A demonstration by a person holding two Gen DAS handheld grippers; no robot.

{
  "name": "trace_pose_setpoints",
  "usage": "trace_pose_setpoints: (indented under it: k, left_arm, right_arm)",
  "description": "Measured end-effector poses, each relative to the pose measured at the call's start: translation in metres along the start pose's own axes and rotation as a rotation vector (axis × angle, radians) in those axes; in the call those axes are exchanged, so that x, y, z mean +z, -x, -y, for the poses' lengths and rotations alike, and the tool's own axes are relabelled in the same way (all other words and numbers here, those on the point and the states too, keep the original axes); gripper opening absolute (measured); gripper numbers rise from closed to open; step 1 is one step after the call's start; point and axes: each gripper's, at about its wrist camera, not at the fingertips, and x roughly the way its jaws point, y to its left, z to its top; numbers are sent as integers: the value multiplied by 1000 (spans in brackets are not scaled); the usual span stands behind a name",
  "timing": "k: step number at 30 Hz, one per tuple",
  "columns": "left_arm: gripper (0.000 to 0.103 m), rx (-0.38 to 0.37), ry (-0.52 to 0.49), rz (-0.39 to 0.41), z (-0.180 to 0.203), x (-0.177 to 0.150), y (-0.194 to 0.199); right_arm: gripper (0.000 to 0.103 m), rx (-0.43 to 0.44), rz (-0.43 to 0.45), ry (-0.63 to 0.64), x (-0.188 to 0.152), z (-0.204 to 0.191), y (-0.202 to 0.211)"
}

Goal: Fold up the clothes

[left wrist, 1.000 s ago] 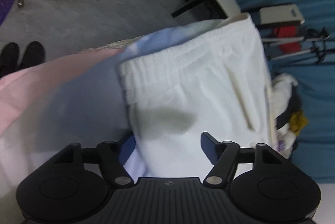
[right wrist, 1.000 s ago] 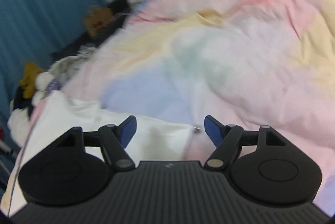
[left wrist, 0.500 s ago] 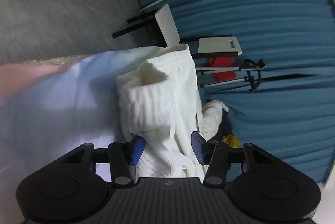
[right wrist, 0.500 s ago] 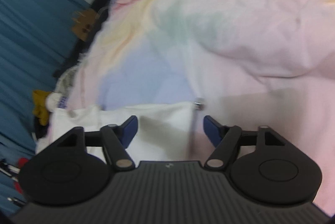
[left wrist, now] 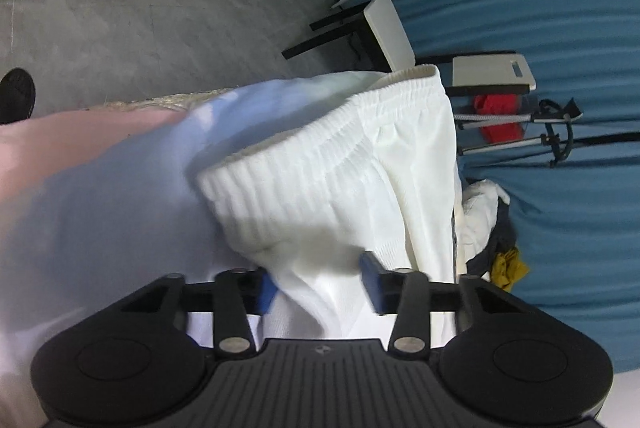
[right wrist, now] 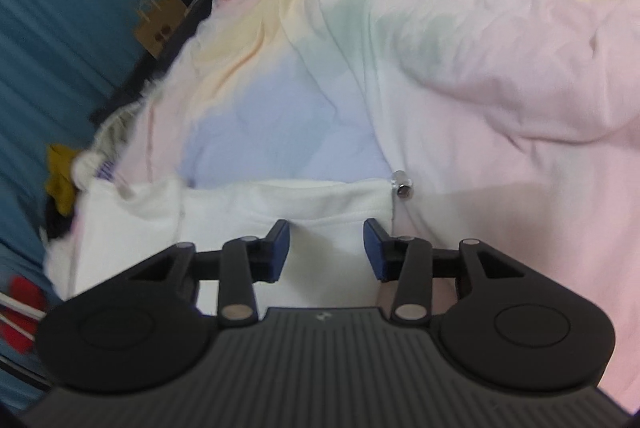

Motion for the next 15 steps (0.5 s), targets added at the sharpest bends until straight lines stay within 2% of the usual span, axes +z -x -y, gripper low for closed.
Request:
trace_pose_setpoints:
  k: [2,5,8,11,15]
  left_arm:
    - [20,-26,6,23,1,2,3]
    - [14,-101,-8,73,1,-1,7]
    - [11,-166,-52,130,7,-8,21]
    - [7,-179,-104,174,14,-14,26]
    - [7,-160,-111,175,19,-15,21]
  right_arm:
    - [22,16,5,-29,0,4,6]
    - [13,34,12,-73,1,10,15]
    - [13,38,25,-82,1,11,20]
    - [13,23,37,-74,1,10,23]
    - [16,-70,-8,-34,-1,9,17]
